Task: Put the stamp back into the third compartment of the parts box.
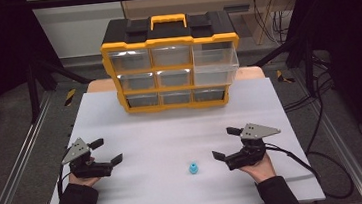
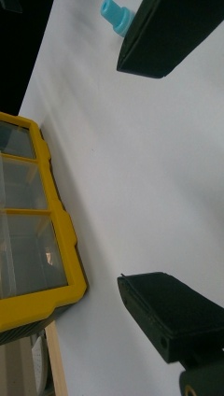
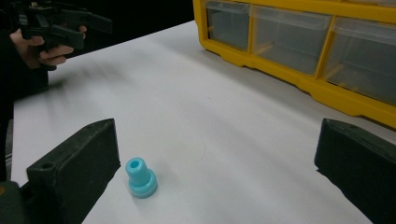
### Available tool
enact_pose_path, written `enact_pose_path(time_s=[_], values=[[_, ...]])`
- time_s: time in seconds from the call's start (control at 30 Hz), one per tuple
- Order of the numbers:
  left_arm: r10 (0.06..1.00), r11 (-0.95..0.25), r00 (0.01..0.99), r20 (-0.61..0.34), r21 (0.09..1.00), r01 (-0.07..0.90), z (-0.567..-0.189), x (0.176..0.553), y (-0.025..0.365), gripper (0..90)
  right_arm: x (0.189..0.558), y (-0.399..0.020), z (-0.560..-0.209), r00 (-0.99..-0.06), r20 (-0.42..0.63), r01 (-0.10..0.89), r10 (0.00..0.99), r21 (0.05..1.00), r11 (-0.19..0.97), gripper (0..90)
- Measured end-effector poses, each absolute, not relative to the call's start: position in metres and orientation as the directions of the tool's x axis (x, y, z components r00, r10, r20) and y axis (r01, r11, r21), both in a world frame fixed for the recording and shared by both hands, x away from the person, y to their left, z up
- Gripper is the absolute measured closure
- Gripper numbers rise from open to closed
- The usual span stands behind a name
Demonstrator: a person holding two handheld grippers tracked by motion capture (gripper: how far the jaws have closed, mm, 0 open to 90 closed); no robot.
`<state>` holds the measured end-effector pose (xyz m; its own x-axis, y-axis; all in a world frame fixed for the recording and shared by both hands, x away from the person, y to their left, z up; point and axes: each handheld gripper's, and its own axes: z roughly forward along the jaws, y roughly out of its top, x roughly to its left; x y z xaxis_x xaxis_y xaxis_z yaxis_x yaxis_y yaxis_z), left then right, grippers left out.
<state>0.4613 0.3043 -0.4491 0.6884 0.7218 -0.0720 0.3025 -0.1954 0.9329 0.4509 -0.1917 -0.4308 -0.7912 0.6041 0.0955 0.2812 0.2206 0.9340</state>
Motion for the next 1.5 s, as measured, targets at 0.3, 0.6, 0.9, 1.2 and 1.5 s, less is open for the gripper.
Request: enact_pose_path(time_s=[0.3,0.6,0.9,1.2,1.5], values=[[0.721,-0.201,0.689,-0.070,0.931,0.304,-0.450,0.461,0.303,0.0,0.449,-0.178,-0.433,-0.804,0.093,0.288,0.588,0.925,0.247,0.3],[0.721,-0.202,0.689,-0.069,0.931,0.304,-0.449,0.461,0.304,0.0,0.448,-0.165,-0.438,-0.819,0.096,0.297,0.566,0.914,0.275,0.3],[0.721,-0.202,0.690,-0.069,0.931,0.304,-0.450,0.461,0.303,0.0,0.447,-0.151,-0.444,-0.831,0.084,0.301,0.550,0.900,0.317,0.4],[0.721,-0.203,0.689,-0.069,0.930,0.306,-0.450,0.462,0.303,0.0,0.449,-0.142,-0.453,-0.829,0.105,0.329,0.549,0.885,0.329,2.1],[0.722,-0.204,0.689,-0.067,0.930,0.305,-0.450,0.462,0.303,0.0,0.449,-0.129,-0.460,-0.842,0.077,0.331,0.534,0.856,0.396,5.1]])
